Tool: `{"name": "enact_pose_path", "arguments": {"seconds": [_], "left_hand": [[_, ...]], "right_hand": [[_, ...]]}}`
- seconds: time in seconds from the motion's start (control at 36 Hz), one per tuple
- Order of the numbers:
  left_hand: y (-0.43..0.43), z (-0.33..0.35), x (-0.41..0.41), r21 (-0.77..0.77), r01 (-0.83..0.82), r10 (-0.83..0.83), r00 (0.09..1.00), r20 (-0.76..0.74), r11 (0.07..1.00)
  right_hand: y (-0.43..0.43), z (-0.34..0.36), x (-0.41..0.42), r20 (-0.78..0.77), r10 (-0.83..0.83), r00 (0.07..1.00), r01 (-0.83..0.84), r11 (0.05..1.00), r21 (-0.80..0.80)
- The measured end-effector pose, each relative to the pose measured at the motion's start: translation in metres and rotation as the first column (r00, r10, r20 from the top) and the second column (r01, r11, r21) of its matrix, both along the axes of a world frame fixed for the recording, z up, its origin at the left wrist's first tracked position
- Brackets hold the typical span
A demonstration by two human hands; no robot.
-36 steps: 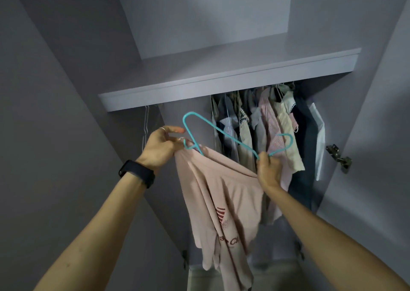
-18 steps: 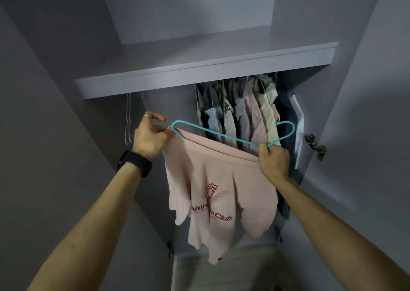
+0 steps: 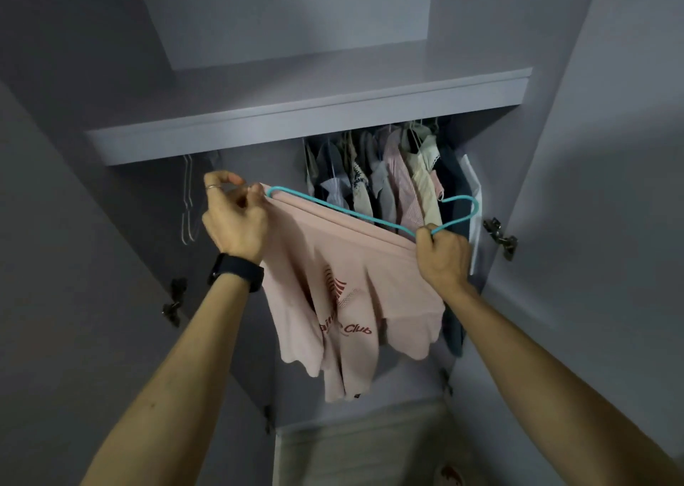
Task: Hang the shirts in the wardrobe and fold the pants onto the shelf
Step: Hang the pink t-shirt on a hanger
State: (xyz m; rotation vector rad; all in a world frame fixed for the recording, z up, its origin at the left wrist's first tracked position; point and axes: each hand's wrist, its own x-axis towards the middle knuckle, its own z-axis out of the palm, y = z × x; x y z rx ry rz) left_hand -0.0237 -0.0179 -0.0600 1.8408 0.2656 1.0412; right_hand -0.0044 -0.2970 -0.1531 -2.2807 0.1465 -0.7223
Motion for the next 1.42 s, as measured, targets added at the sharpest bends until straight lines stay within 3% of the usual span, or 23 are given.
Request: {"name": "enact_pose_path", "arguments": {"seconds": [0.19, 0.25, 0.31, 0.39, 0.44, 0.5, 0.56, 0.61, 0.69, 0.78, 0.83, 0.92, 1.03, 1.25, 1.42], "left_hand": [[-0.024, 0.002, 0.007, -0.041, 0.016, -0.011, 0.99, 0.141, 0.999], [-0.022, -0.001, 0.01, 0.124, 0.062, -0.066, 0.997, 0.027, 0.99], [-0.015, -0.004, 0.013, 0.321, 0.185, -0.129, 0.974, -0.187, 0.929], [-0.008, -0.007, 0.016, 0.406, 0.406, -0.208, 0.868, -0.45, 0.818], [-0.01, -0.01, 0.013, 0.375, 0.487, -0.265, 0.82, -0.508, 0.789], [-0.011, -0.01, 0.012, 0.325, 0.487, -0.296, 0.82, -0.49, 0.811], [-0.01, -0.012, 0.012, 0.293, 0.477, -0.304, 0.824, -0.479, 0.829], [-0.007, -0.017, 0.011, 0.303, 0.493, -0.289, 0.801, -0.524, 0.816], [0.003, -0.023, 0.008, 0.221, 0.505, -0.304, 0.756, -0.579, 0.834], [0.011, -0.024, 0.006, 0.115, 0.551, -0.376, 0.693, -0.615, 0.827], [0.014, -0.028, 0.003, 0.103, 0.606, -0.408, 0.641, -0.65, 0.789], [0.015, -0.042, -0.002, 0.065, 0.587, -0.459, 0.693, -0.556, 0.807], [0.014, -0.046, -0.007, -0.002, 0.556, -0.501, 0.746, -0.439, 0.831], [0.008, -0.054, -0.012, 0.195, 0.587, -0.433, 0.747, -0.505, 0.786], [-0.006, -0.06, -0.011, 0.235, 0.59, -0.413, 0.748, -0.52, 0.773]], "right_hand": [[0.005, -0.012, -0.008, -0.005, 0.041, 0.999, -0.041, 0.967, -0.25], [0.002, -0.013, -0.011, 0.006, 0.054, 0.999, -0.051, 0.965, -0.256], [0.001, -0.005, -0.011, 0.052, 0.092, 0.994, -0.078, 0.97, -0.229], [0.01, 0.026, -0.002, 0.051, 0.145, 0.988, -0.132, 0.97, -0.206], [0.021, 0.045, 0.004, -0.109, 0.229, 0.967, -0.252, 0.915, -0.316], [0.036, 0.058, 0.007, -0.368, 0.304, 0.879, -0.46, 0.748, -0.479], [0.049, 0.065, 0.01, -0.516, 0.32, 0.795, -0.585, 0.628, -0.513], [0.053, 0.077, 0.013, -0.474, 0.376, 0.796, -0.591, 0.652, -0.475], [0.056, 0.095, 0.02, -0.252, 0.428, 0.868, -0.497, 0.732, -0.466], [0.062, 0.1, 0.021, -0.321, 0.477, 0.818, -0.574, 0.703, -0.419], [0.061, 0.095, 0.023, -0.329, 0.475, 0.816, -0.574, 0.737, -0.358], [0.058, 0.088, 0.025, -0.24, 0.387, 0.89, -0.451, 0.822, -0.346], [0.06, 0.083, 0.021, -0.198, 0.396, 0.897, -0.442, 0.825, -0.352], [0.056, 0.068, 0.01, -0.391, 0.448, 0.804, -0.564, 0.781, -0.266], [0.067, 0.05, 0.003, -0.369, 0.446, 0.816, -0.517, 0.847, -0.121]]}}
